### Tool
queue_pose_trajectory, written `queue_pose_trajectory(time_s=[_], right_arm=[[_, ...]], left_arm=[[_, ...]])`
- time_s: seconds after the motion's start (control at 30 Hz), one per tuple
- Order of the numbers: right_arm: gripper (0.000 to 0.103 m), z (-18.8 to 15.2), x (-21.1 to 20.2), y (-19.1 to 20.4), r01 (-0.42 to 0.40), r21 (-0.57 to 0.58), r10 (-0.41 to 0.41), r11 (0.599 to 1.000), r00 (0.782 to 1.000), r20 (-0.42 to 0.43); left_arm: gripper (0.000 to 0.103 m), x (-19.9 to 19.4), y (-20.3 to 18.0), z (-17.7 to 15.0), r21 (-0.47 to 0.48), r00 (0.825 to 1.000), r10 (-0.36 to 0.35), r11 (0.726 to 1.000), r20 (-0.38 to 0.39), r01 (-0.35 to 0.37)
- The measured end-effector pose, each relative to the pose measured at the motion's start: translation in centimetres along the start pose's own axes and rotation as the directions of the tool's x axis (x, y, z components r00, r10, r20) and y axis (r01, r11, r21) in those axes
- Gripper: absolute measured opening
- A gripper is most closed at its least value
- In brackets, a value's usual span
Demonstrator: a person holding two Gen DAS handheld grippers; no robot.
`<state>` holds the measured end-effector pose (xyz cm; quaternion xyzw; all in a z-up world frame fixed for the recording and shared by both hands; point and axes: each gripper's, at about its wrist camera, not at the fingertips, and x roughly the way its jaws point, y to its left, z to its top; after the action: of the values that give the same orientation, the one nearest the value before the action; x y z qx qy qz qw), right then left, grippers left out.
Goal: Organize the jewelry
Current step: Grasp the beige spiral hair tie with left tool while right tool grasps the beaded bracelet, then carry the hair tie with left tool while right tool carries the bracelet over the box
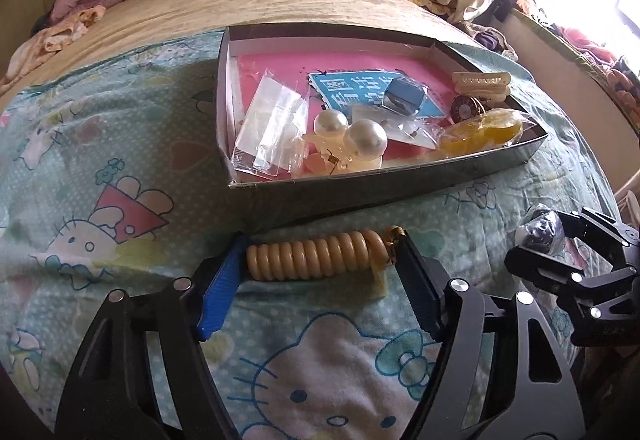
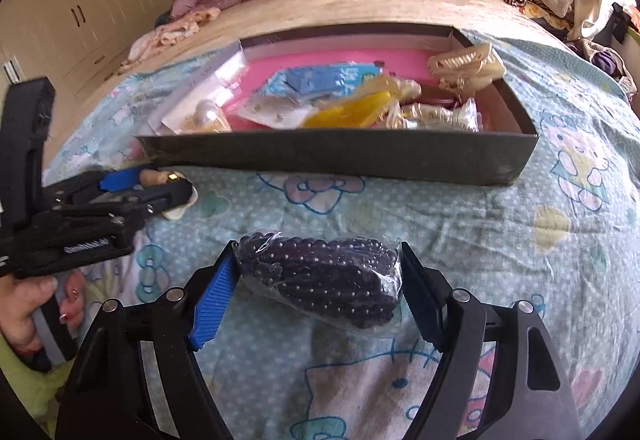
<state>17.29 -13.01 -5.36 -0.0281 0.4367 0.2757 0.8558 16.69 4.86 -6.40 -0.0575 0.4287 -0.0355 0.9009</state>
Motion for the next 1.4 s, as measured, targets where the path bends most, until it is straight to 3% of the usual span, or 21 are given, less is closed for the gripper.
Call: queue_pose_trajectory(time_s=[0.27,0.63,1.1,1.4], right_arm=[[0.076,1.7,-3.8,-1.0,0.018,-0.003,-0.018,1.000,0.994,0.110],[0.076,5.0,-6.0,-3.8,0.063,0.020,-0.066,0.998,0.983,0.173],[0.076,7.9,-5.7,-6.8,0.102,0.024,-0.104,0.995,0.976,0.193],[0.076,8.5,-1.0,-7.2,0.097,-0.014,-0.095,0.995,0.992,0.083]], left_arm=[[0.065,-4.9,-1.2,2.0,0.037,0.992,-0.056,0.998,0.116,0.052],[0.065,-4.2,-4.5,6.8,0.091,0.980,-0.091,0.993,0.177,0.076],[0.065,-1.1,-6.6,8.6,0.112,0.983,-0.112,0.989,0.146,0.096],[0.065,1.9,-6.1,8.2,0.093,0.993,-0.083,0.993,0.082,0.075]])
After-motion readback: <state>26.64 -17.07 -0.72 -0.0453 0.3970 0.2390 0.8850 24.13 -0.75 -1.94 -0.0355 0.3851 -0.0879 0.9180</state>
